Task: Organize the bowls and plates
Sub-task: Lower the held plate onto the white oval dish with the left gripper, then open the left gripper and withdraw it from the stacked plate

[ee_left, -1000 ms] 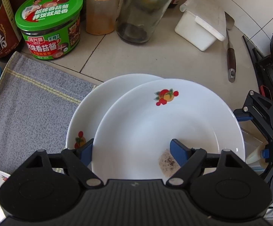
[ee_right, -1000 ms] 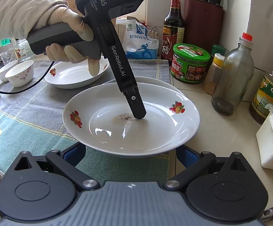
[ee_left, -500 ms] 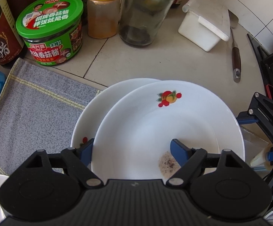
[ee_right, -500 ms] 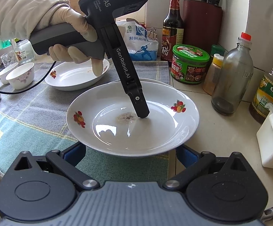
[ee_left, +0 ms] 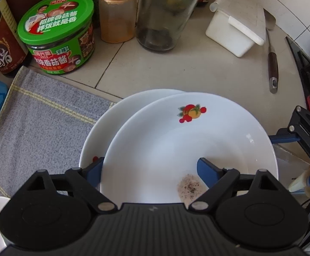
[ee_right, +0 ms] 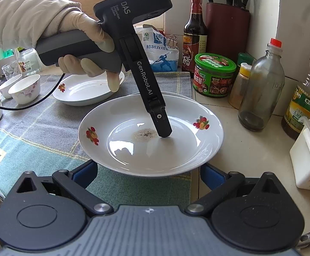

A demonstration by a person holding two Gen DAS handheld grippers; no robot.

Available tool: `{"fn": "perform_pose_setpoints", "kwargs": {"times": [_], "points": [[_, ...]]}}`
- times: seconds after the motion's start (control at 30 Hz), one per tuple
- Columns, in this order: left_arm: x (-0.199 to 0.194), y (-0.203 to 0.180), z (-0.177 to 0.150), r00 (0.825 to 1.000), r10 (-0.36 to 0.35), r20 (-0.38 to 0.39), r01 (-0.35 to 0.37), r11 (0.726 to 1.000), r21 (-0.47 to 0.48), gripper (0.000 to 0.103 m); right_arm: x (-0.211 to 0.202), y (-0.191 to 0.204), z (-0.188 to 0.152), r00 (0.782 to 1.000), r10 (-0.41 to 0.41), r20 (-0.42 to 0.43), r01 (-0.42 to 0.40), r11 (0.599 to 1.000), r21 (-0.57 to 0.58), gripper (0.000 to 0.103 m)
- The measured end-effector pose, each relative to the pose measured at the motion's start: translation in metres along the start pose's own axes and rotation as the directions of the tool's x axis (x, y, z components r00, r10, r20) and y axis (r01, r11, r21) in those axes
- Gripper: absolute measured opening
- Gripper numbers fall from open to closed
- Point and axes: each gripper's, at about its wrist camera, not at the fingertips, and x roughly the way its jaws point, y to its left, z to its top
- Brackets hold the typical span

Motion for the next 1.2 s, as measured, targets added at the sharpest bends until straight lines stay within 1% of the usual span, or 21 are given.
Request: {"fn": "perform_pose_setpoints", "kwargs": {"times": [0.2, 0.47, 0.63, 0.73, 0.87, 0.97, 1.07, 1.2], "points": [[-0.006, 0.005, -0.006, 1.0, 0.002, -0.004, -0.002, 1.0, -0.027, 0.09, -0.001, -0.003, 0.0, 1.0, 0.018, 0.008, -0.018, 1.0, 0.001, 0.103], [-0.017, 0.008, -0.012, 1.0, 0.003, 0.01, -0.003, 0.999, -0.049, 0.089, -0.001, -0.005, -0.001, 0.999, 0.03, 0.018, -0.031, 1.0, 0.008, 0.103], [-0.027, 0.008, -0.016, 0.999, 0.004, 0.045, -0.002, 0.998, -0.062, 0.089, 0.0, -0.006, -0.002, 0.999, 0.034, 0.021, -0.034, 0.999, 0.01, 0.103], [-0.035, 0.005, -0.019, 0.996, 0.007, 0.085, -0.002, 0.998, -0.06, 0.089, 0.001, -0.006, -0.002, 0.999, 0.038, 0.02, -0.039, 0.999, 0.017, 0.103], [-0.05, -0.008, -0.029, 0.983, 0.062, 0.173, -0.055, 0.998, -0.044, 0.089, 0.005, -0.003, -0.001, 1.0, 0.027, 0.007, -0.027, 1.0, 0.013, 0.103], [-0.062, -0.012, -0.038, 0.97, 0.079, 0.229, -0.066, 0.996, -0.06, 0.089, 0.008, 0.001, 0.002, 1.0, 0.005, -0.011, -0.005, 1.0, 0.002, 0.103], [-0.072, -0.016, -0.051, 0.953, 0.112, 0.28, -0.092, 0.992, -0.083, 0.09, 0.011, 0.002, 0.005, 1.0, -0.016, -0.02, 0.015, 1.0, -0.01, 0.103], [-0.081, -0.027, -0.075, 0.928, 0.149, 0.341, -0.115, 0.986, -0.119, 0.09, 0.013, -0.001, 0.007, 1.0, 0.0, -0.017, 0.0, 1.0, 0.001, 0.103]]}}
